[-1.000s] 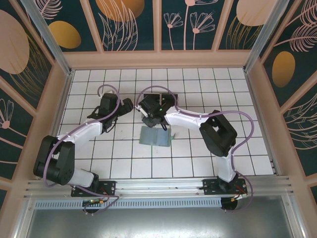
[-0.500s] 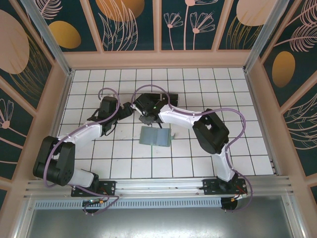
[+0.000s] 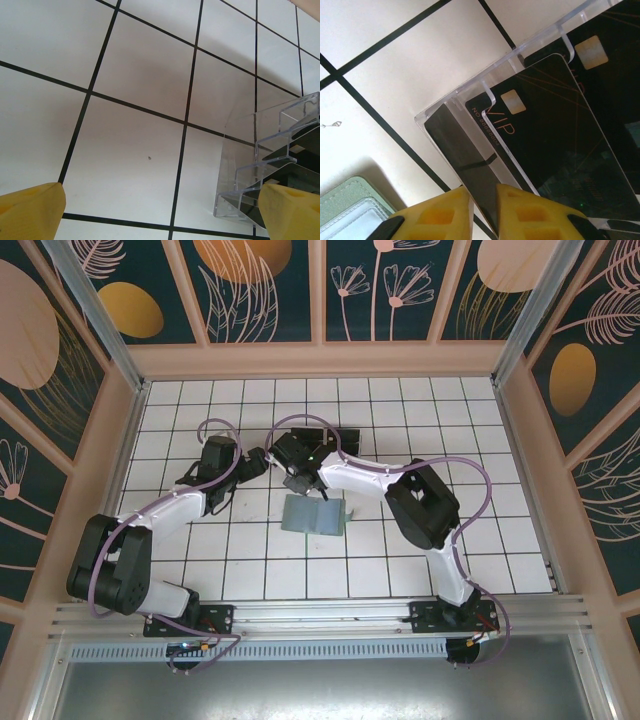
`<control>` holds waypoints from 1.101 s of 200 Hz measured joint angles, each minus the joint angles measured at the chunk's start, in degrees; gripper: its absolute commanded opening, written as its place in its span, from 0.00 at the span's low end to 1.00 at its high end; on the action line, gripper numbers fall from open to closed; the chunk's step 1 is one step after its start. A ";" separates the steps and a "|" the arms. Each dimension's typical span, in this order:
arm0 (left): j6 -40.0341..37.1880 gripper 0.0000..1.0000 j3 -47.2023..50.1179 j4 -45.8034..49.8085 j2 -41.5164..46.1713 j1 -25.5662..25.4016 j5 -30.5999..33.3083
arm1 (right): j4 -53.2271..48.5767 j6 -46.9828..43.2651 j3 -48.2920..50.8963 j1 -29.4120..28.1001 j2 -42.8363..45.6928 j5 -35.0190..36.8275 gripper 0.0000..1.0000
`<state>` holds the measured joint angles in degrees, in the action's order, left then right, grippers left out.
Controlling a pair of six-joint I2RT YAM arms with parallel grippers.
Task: Put the credit cards into the card holder
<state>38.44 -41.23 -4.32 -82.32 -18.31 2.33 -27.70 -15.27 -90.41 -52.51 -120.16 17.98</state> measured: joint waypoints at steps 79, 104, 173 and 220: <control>0.50 0.99 0.44 -0.15 0.00 0.04 -0.39 | 0.87 -4.35 0.15 -0.50 0.00 4.55 0.03; 0.66 0.99 0.74 -0.15 0.00 0.20 -0.39 | 2.25 -5.92 0.68 -0.92 0.00 6.56 0.00; 0.83 0.99 0.81 -0.17 0.00 0.31 -0.42 | 4.87 -9.77 1.42 -1.22 0.00 10.71 0.00; 0.92 0.99 0.81 -0.66 0.00 0.31 -1.55 | 5.95 -10.47 2.99 -0.35 -0.04 11.89 0.00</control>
<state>39.35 -40.42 -4.97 -82.32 -18.00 0.78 -21.76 -25.74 -87.42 -52.86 -120.20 29.87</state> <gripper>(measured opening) 0.985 0.049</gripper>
